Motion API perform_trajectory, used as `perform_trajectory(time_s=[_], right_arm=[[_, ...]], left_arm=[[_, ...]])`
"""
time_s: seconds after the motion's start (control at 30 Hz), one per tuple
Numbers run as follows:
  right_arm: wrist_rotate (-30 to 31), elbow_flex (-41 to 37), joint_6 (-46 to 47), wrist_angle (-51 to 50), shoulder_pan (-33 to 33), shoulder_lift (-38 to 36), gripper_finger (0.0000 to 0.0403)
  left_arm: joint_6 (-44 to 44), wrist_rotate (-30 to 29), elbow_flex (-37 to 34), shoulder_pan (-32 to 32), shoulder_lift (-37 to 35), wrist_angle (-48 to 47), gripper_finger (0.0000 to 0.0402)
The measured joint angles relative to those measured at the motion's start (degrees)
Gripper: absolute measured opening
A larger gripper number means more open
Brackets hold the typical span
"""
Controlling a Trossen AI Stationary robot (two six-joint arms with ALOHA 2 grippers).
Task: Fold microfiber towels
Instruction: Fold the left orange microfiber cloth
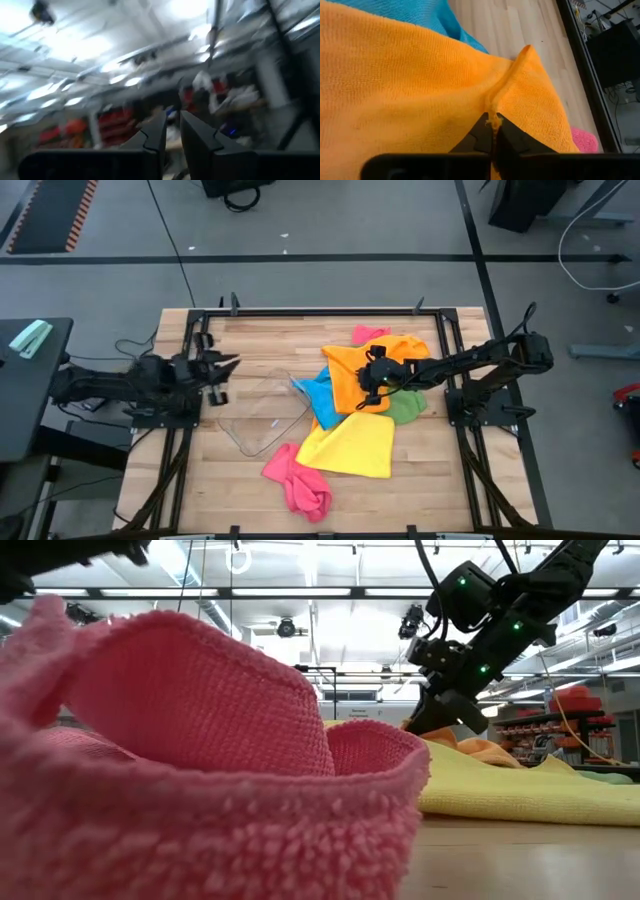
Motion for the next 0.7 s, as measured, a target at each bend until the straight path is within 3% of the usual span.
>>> perform_trajectory(time_s=[0.1, 0.3, 0.53, 0.7], right_arm=[[0.1, 0.0, 0.7, -1.9, 0.4, -1.9, 0.0006], [0.2, 0.0, 1.7, -5.1, 1.6, -6.4, 0.0004], [0.1, 0.5, 2.6, -6.0, 2.2, -9.3, 0.0002], [0.2, 5.6, 3.1, -9.8, 2.2, -10.0, 0.0002]], left_arm=[[-2.6, -3.8, 1.2, 1.8, 5.8, 1.5, 0.0055], [-6.7, -3.1, 6.6, 4.1, 16.8, -0.8, 0.0044], [-7.1, -3.0, 14.9, 4.1, 28.1, -10.1, 0.0053], [-8.2, -3.0, 20.5, 3.9, 35.4, -15.8, 0.0075]])
